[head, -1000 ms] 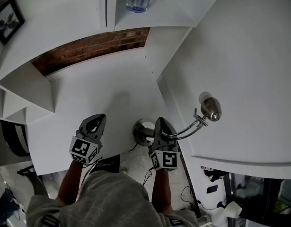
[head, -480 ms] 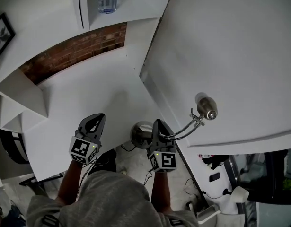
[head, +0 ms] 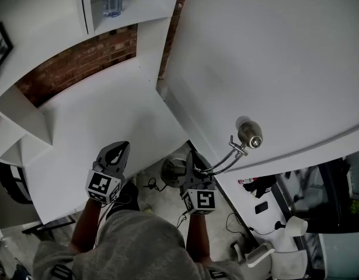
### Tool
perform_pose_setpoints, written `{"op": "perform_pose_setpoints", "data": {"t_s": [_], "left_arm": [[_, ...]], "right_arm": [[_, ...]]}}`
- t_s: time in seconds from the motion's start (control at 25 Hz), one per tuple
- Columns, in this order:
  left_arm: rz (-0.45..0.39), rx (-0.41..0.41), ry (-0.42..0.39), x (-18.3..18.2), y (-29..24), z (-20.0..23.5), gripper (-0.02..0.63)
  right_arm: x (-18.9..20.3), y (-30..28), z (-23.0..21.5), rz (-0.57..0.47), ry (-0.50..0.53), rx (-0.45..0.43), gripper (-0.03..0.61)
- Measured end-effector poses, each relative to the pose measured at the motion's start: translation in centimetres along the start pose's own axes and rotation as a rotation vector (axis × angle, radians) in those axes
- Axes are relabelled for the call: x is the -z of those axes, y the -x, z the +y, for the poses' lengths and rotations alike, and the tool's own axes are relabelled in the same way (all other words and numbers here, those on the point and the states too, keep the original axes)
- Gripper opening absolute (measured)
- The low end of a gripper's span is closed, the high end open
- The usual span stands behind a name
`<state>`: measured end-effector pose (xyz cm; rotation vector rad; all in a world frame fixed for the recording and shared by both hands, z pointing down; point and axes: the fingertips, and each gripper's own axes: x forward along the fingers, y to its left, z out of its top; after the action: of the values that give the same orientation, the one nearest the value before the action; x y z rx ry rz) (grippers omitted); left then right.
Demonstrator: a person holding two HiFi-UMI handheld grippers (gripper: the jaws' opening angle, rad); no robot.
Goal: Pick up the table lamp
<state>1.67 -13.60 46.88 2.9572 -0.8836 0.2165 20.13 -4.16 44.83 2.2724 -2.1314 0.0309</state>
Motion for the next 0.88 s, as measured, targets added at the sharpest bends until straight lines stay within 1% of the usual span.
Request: {"op": "perform_pose_setpoints", "data": {"t_s": [0.24, 0.48, 0.68, 0.88], "left_arm": [[-0.009, 0.011, -0.001, -0.1, 1.6, -2.5, 0.003], [-0.007, 0.015, -0.008, 0.0, 3.0, -4.1, 0.003], [-0.001, 0.022, -0.011, 0.2, 3.9, -5.4, 0.003], [-0.001, 0.018, -0.013, 0.2, 4.4, -5.5, 0.003]], "right_arm": [[-0.1, 3.7, -0.1, 0.004, -0.002, 0.013, 0.020], [0.7, 6.6, 0.2, 0.010, -0.003, 0.026, 0.020], [0.6, 8.1, 0.2, 0.009, -0.007, 0.032, 0.021], [1.0, 8.5, 0.4, 0.005, -0.016, 0.033, 0.020]]}}
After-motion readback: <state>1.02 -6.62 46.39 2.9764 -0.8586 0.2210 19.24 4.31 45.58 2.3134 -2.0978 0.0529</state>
